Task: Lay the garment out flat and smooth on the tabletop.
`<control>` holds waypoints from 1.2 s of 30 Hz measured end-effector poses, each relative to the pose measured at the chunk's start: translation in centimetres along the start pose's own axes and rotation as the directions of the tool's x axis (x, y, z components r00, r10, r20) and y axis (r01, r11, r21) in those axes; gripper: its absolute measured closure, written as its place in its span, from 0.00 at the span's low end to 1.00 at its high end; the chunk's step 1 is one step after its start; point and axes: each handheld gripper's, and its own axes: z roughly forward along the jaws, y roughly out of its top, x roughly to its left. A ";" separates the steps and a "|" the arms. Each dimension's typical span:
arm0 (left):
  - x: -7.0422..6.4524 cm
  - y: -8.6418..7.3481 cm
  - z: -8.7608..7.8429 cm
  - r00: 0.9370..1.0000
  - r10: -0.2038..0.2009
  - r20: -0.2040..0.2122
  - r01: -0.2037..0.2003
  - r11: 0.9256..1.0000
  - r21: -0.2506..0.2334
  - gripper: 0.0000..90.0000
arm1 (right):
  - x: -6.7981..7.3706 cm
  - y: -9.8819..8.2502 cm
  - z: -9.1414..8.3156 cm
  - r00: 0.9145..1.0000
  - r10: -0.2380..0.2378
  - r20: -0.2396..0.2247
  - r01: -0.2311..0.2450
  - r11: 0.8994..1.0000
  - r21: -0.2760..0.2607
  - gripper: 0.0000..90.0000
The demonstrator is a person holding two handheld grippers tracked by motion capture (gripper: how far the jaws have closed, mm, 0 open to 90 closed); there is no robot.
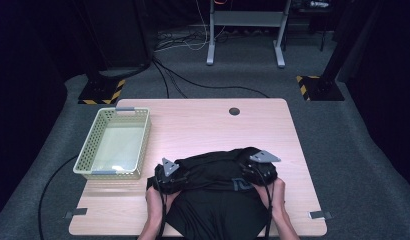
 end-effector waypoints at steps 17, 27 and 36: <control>2.4 0.7 3.6 0.998 -0.055 -0.007 0.055 0.995 0.079 0.87 | 0.0 1.0 6.4 0.999 0.007 0.049 -0.010 0.998 0.066 0.93; 2.8 1.4 3.2 0.996 -0.084 0.012 0.083 0.995 0.048 0.90 | 0.1 1.1 6.2 0.999 0.031 0.009 -0.031 0.998 0.049 0.80; 2.9 1.4 3.4 0.996 -0.083 0.015 0.082 0.994 0.067 0.90 | 0.5 1.7 7.9 0.999 0.030 0.031 -0.033 0.993 0.113 0.79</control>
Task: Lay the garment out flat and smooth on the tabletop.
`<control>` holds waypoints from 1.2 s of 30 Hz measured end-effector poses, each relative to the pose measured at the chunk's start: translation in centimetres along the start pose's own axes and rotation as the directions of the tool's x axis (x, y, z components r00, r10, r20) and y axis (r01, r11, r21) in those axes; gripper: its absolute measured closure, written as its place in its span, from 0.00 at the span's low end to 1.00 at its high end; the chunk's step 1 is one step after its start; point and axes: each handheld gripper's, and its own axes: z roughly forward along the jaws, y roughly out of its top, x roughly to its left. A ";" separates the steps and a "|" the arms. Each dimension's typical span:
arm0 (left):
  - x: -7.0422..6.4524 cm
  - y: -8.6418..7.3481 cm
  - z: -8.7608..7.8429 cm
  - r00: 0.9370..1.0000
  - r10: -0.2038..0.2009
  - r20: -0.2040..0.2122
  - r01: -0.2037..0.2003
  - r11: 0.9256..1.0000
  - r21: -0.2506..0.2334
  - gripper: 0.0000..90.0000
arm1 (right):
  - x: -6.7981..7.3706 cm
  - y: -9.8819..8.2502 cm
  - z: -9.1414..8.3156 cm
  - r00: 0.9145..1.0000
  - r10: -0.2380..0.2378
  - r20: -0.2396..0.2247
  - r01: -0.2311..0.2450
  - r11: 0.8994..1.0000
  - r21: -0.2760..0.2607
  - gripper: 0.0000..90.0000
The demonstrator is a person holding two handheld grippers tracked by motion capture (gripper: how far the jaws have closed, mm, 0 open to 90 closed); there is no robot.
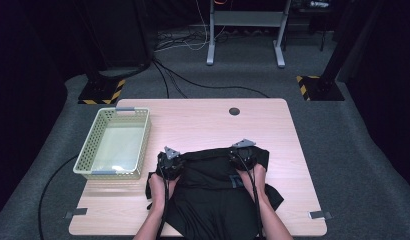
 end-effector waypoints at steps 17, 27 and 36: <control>2.0 2.5 -0.4 0.997 -0.072 0.026 0.073 0.996 -0.046 0.88 | -0.8 3.7 -0.8 1.000 0.008 0.016 -0.007 0.995 -0.104 0.96; 4.0 3.8 0.4 0.989 -0.133 -0.062 0.131 0.991 -0.021 0.58 | -2.2 6.3 1.8 0.998 0.061 -0.002 -0.061 0.996 -0.060 0.75; 1.7 1.3 -3.0 0.997 -0.070 -0.031 0.069 0.997 -0.046 0.38 | -2.9 3.1 -2.6 0.997 0.064 -0.053 -0.068 0.994 -0.088 0.57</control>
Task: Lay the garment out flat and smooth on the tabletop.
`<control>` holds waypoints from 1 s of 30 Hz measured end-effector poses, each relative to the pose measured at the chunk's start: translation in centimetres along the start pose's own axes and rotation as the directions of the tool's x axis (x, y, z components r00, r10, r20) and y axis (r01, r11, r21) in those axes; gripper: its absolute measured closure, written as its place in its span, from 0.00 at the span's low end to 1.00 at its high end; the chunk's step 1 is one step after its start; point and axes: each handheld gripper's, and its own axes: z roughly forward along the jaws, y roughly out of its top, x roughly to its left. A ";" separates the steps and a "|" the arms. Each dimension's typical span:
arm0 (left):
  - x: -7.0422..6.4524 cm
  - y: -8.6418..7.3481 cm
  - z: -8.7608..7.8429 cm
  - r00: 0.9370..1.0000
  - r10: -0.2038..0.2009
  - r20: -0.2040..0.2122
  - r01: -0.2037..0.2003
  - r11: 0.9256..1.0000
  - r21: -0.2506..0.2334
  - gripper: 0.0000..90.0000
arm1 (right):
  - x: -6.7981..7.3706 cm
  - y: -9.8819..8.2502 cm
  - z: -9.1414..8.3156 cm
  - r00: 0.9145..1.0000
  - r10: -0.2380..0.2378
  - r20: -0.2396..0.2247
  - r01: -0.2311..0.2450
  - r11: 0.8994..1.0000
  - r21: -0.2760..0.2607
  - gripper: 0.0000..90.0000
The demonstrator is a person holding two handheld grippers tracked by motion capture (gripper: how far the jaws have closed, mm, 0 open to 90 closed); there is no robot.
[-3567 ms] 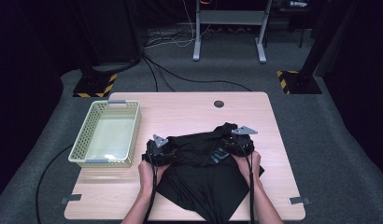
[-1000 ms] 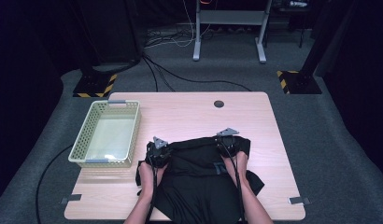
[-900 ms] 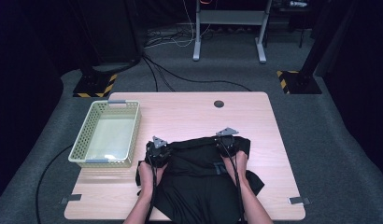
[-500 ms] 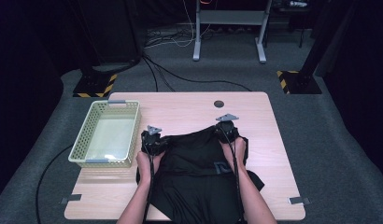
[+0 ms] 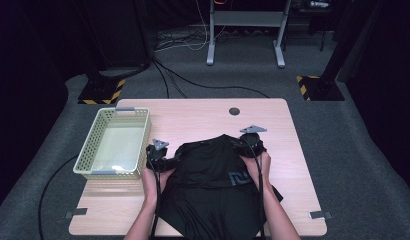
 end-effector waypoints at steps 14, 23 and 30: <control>-1.9 -4.9 -2.1 0.999 0.043 0.012 -0.043 0.999 -0.002 0.31 | -0.6 -6.4 -4.2 1.000 0.002 0.023 -0.002 1.000 -0.008 0.42; -3.4 -7.1 -2.1 0.989 0.146 -0.011 -0.145 0.989 0.031 0.20 | 0.2 -8.9 -4.0 0.998 -0.028 0.049 0.026 0.999 0.047 0.25; -1.9 -7.9 -2.5 0.982 0.187 -0.028 -0.186 0.982 0.026 0.21 | -0.3 -9.4 -4.5 0.996 -0.028 0.081 0.022 0.997 0.073 0.19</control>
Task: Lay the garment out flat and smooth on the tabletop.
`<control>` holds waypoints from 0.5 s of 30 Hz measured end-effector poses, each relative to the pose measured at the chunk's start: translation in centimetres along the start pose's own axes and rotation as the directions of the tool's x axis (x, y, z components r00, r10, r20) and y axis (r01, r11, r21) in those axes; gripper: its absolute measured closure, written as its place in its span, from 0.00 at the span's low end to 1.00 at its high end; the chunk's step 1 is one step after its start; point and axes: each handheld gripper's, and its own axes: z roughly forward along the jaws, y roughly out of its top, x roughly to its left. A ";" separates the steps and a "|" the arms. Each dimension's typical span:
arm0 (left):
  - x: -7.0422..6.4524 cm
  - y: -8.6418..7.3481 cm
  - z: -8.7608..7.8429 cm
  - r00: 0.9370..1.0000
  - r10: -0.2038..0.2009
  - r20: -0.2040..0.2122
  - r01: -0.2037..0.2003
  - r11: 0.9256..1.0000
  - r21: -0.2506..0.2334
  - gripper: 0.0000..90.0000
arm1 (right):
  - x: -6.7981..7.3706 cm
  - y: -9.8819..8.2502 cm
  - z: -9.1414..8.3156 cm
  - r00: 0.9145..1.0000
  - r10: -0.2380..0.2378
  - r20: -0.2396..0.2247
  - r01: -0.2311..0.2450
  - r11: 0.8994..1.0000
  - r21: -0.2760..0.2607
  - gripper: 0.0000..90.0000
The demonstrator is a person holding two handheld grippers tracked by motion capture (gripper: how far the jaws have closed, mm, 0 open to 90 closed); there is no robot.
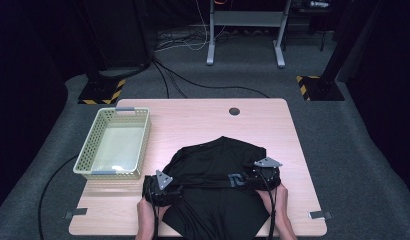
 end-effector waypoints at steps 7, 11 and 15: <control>0.9 -0.1 0.0 1.000 0.002 0.004 -0.002 1.000 0.000 0.21 | -0.8 0.9 -1.2 1.000 0.007 0.014 -0.006 0.998 -0.066 0.27; 0.9 -0.1 0.0 1.000 0.003 0.002 -0.003 1.000 -0.001 0.21 | 1.2 2.9 -0.7 0.994 -0.108 0.000 0.108 0.992 -0.059 0.42; 1.1 -0.3 -0.1 1.000 0.009 0.002 -0.009 1.000 -0.001 0.21 | 2.3 4.1 1.2 0.983 -0.183 -0.001 0.183 0.983 0.002 0.81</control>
